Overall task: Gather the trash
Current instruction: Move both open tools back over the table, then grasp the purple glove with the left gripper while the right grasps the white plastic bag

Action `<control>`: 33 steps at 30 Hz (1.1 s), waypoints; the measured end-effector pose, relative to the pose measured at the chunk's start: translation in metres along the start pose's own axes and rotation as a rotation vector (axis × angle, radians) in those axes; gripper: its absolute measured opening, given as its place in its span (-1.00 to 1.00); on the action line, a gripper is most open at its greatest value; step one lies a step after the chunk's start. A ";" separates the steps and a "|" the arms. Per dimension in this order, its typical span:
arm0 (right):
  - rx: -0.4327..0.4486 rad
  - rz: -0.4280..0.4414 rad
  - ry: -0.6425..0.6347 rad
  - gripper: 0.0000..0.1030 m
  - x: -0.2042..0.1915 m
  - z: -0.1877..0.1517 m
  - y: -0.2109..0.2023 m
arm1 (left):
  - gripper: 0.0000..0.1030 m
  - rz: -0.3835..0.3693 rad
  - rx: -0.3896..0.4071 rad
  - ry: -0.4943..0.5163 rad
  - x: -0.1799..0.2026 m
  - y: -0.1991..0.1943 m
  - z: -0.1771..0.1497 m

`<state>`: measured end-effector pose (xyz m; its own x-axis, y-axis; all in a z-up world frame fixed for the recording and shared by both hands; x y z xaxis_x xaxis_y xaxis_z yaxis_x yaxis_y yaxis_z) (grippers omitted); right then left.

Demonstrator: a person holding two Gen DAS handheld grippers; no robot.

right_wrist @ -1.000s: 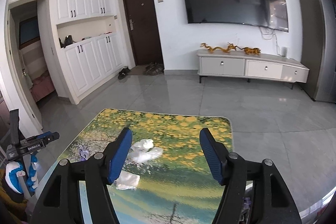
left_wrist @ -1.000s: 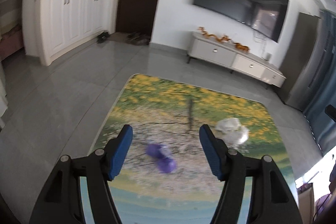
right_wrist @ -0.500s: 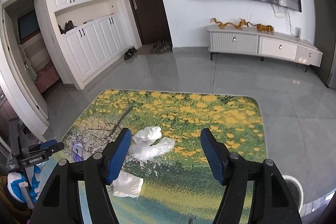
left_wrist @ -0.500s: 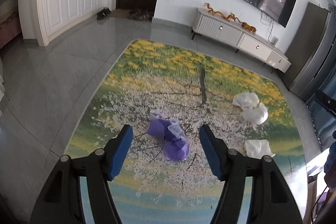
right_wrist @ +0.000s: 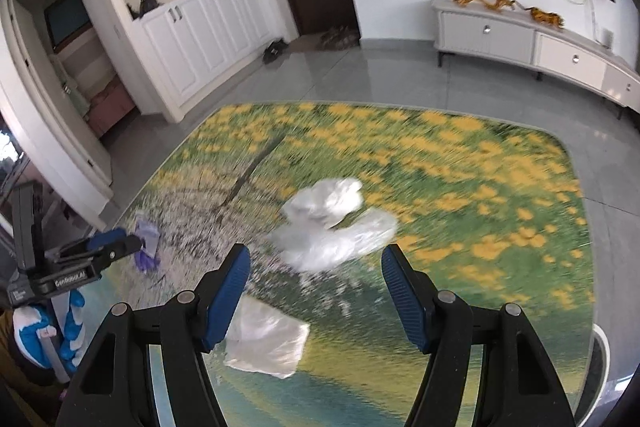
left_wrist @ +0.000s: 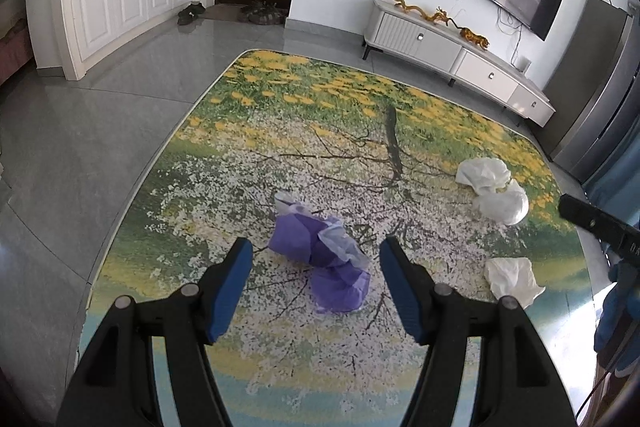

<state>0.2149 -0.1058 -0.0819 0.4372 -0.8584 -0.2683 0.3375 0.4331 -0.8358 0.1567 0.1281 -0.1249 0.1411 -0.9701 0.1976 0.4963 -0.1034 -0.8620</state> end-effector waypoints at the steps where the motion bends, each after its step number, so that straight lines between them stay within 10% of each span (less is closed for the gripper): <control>1: -0.006 0.000 -0.005 0.28 -0.002 -0.001 0.003 | 0.24 0.000 0.000 0.000 0.000 0.001 0.000; 19: -0.063 -0.105 -0.192 0.28 -0.023 0.018 0.048 | 0.23 -0.015 -0.012 0.001 -0.003 0.014 -0.002; 33: -0.113 -0.112 -0.094 0.09 0.003 0.049 0.080 | 0.22 -0.016 -0.010 0.000 -0.005 0.021 -0.002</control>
Point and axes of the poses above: each gripper's, at about its wrist camera, not at the fingertips, and y roughly the way its jaws point, x to its right, z to its top, the point moved 7 cm from there along y, roughly the way its jaws point, and after that the axes turned 10 degrees about -x, right-handed, at the moved point
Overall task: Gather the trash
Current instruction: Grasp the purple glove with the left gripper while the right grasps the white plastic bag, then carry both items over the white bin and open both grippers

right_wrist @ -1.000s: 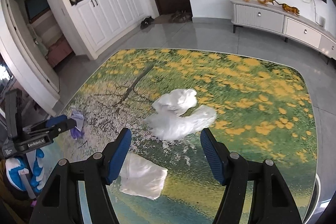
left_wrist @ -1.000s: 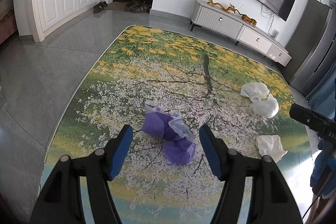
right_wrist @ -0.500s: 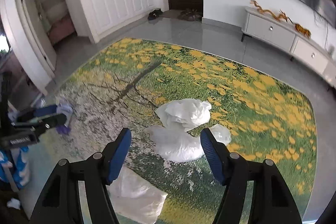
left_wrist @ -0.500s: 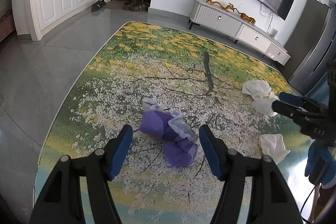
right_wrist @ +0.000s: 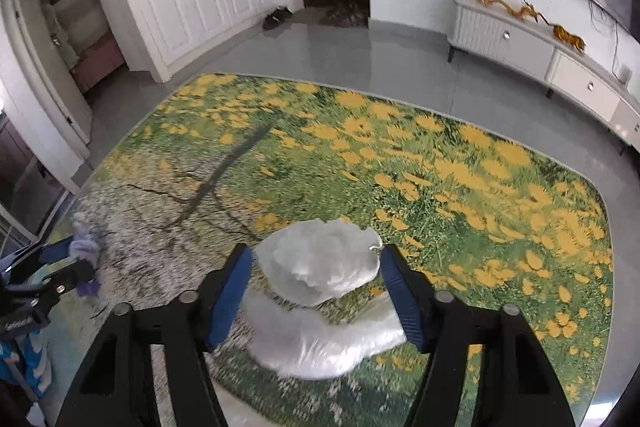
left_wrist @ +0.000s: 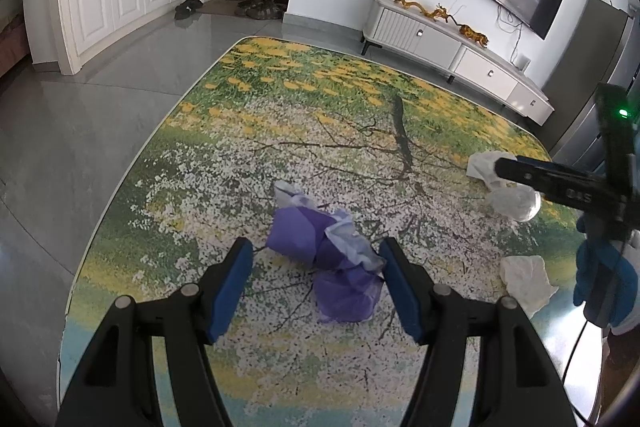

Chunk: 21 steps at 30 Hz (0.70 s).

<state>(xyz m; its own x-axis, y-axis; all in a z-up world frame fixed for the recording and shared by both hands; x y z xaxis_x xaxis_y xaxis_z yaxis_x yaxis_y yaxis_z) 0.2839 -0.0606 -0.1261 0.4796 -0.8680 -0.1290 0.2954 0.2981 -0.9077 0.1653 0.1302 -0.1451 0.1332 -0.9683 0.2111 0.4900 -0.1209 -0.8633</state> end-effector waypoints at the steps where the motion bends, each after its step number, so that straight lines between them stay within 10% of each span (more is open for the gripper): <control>1: -0.009 -0.001 0.004 -0.09 0.001 0.000 0.003 | 0.11 0.001 0.003 0.003 0.000 0.000 0.000; 9: 0.000 0.019 -0.002 -0.59 -0.003 0.007 0.007 | -0.47 0.005 0.033 0.015 0.003 -0.004 0.001; 21: 0.108 0.083 -0.079 -0.59 -0.047 0.004 -0.052 | -0.49 0.006 0.144 0.030 0.016 -0.057 0.006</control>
Point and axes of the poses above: each gripper's, at about its wrist camera, not at the fingertips, and y roughly the way its jaws point, x to its right, z to its top, the point moved 7 cm from there along y, roughly the way its jaws point, and after that the axes turned 10 degrees about -x, right-handed, at the moved point
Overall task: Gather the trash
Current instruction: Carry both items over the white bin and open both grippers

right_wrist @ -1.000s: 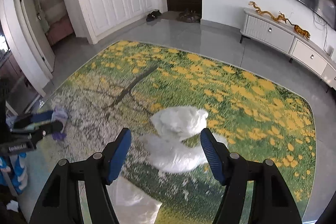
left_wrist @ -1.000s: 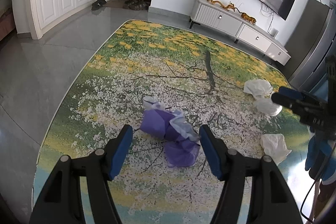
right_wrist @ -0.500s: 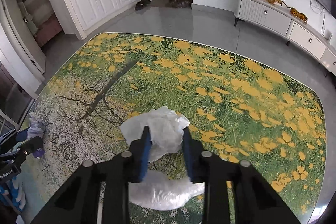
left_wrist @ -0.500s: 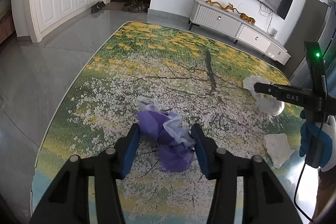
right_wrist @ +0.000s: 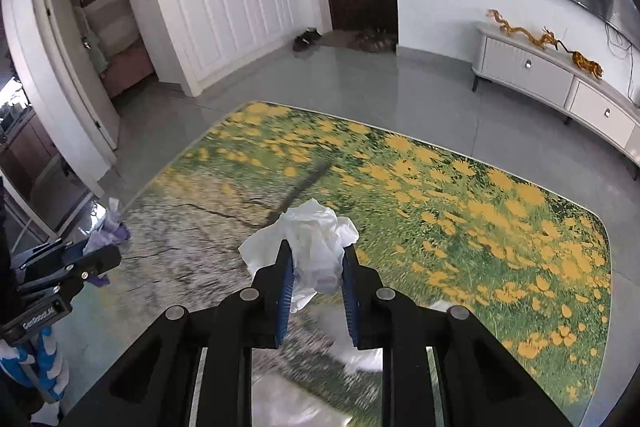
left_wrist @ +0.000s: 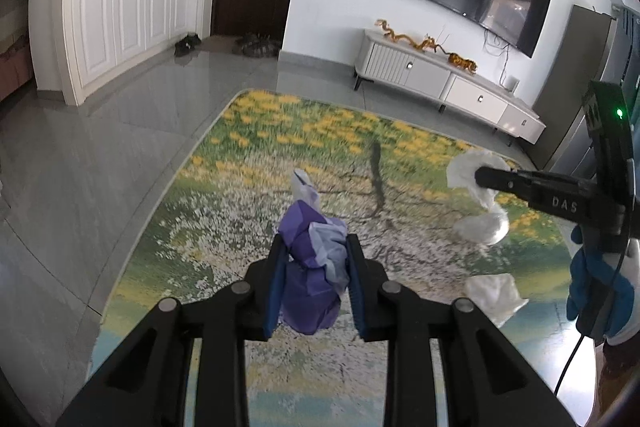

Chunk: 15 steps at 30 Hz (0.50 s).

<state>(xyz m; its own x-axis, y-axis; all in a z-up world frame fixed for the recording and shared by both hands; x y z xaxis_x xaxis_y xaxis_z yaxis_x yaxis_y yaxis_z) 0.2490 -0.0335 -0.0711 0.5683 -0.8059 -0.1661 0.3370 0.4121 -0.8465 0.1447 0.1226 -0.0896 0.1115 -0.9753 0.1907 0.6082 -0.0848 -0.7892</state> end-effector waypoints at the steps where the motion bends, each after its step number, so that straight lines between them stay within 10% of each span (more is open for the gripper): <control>1: 0.007 0.001 -0.001 -0.59 -0.002 -0.002 -0.006 | -0.49 0.000 0.007 0.004 0.002 -0.005 0.001; 15: 0.147 -0.062 0.136 -0.59 0.055 -0.085 -0.126 | -0.49 -0.114 0.008 0.208 0.126 -0.038 0.001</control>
Point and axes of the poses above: each gripper's, at about its wrist camera, not at the fingertips, and y roughly the way its jaws point, x to its right, z to its top, the point moved 7 cm from there along y, roughly the way its jaws point, and after that the axes turned 10 degrees about -x, right-handed, at the moved point
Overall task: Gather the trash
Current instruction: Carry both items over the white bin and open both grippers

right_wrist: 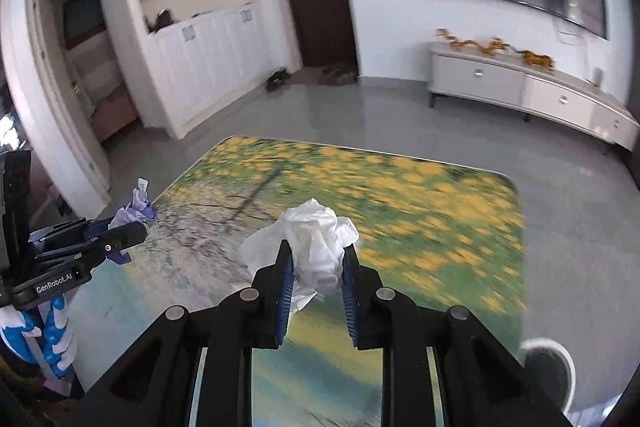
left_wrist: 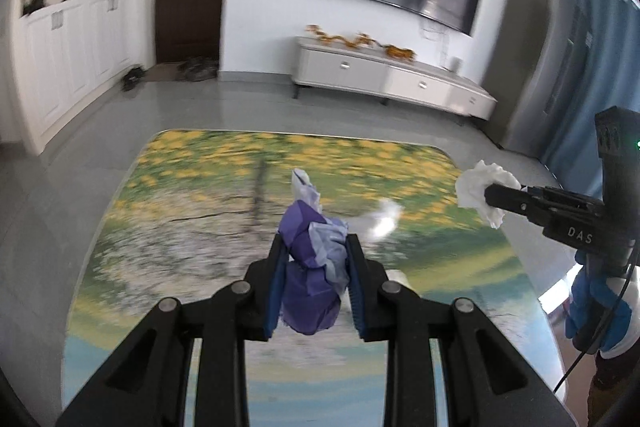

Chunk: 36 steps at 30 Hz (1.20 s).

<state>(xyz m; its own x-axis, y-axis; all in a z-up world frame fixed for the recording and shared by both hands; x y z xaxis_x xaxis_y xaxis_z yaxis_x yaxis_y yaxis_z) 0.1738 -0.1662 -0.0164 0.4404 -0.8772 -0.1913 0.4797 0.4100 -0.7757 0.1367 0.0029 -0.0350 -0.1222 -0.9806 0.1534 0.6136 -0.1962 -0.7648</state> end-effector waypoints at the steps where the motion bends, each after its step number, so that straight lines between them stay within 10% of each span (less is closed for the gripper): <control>1: 0.008 -0.009 0.017 -0.59 0.011 -0.005 -0.007 | -0.49 -0.019 -0.012 0.027 0.017 0.004 0.002; 19: -0.062 -0.241 0.473 -0.54 0.254 -0.173 -0.062 | -0.49 -0.346 -0.266 0.425 0.329 0.118 -0.006; 27: -0.137 -0.272 0.573 -0.47 0.312 -0.213 -0.032 | -0.44 -0.442 -0.411 0.376 0.395 0.192 -0.008; 30: -0.160 -0.286 0.594 -0.16 0.325 -0.224 -0.021 | -0.41 -0.454 -0.438 0.359 0.409 0.211 -0.009; 36: -0.197 -0.324 0.635 0.07 0.342 -0.244 -0.011 | -0.01 -0.490 -0.466 0.313 0.415 0.227 -0.008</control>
<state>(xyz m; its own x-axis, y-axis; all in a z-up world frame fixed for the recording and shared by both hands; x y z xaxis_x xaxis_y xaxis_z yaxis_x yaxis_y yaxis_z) 0.1340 -0.5320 -0.2202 -0.2527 -0.9468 -0.1994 0.3400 0.1061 -0.9344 0.2192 -0.4482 -0.1503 -0.5563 -0.7210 0.4131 0.0459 -0.5230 -0.8511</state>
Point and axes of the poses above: each gripper's, at about its wrist camera, not at the fingertips, and y roughly the way its jaws point, x to its right, z to its top, the point moved 7 cm from there along y, roughly the way its jaws point, and after that the axes turned 10 degrees about -x, right-handed, at the moved point
